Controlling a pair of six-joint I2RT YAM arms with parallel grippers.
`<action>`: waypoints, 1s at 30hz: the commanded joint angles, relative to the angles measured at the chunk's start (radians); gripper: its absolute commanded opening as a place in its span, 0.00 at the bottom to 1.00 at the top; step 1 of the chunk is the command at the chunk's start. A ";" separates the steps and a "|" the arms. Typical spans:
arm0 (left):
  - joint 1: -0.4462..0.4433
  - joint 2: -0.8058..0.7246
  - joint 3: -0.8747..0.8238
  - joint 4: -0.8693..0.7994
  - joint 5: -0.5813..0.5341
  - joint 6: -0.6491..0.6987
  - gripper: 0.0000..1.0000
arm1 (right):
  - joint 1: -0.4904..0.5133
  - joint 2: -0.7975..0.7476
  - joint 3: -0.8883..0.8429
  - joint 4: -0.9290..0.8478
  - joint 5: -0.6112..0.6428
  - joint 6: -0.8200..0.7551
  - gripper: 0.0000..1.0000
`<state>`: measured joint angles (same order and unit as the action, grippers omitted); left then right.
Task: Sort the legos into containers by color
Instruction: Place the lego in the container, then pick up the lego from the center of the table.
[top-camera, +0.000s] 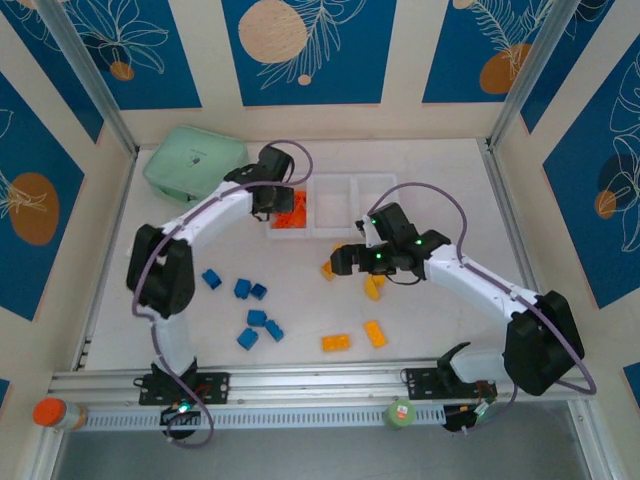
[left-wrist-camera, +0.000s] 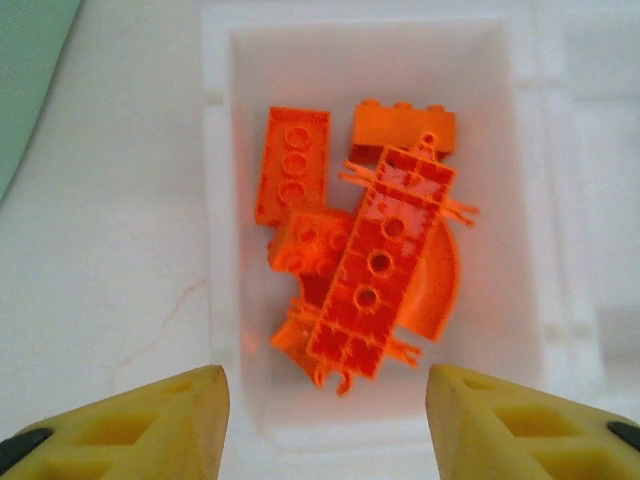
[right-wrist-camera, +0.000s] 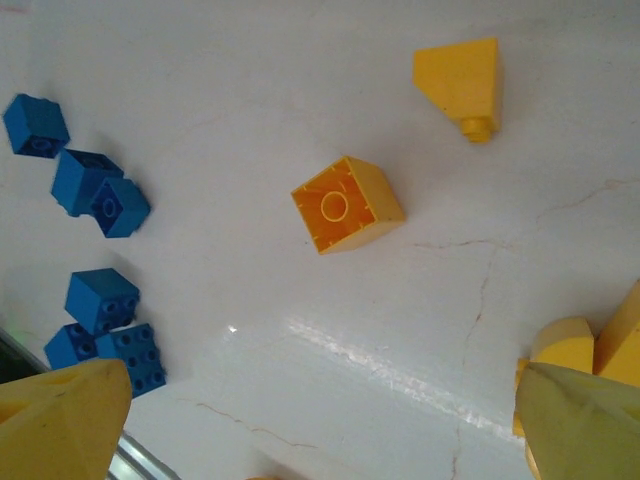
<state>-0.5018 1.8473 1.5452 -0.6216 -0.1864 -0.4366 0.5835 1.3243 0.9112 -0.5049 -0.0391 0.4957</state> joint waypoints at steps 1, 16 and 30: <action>-0.009 -0.148 -0.111 0.035 0.115 0.000 0.57 | 0.042 0.043 0.055 -0.061 0.075 -0.038 0.99; -0.083 -0.688 -0.746 0.209 0.371 -0.126 0.86 | 0.161 0.316 0.245 -0.126 0.234 -0.112 0.87; -0.083 -0.788 -0.851 0.276 0.347 -0.224 0.99 | 0.184 0.555 0.393 -0.136 0.301 -0.185 0.68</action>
<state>-0.5793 1.0687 0.7040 -0.3805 0.1535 -0.6262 0.7509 1.8633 1.2739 -0.6186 0.2375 0.3325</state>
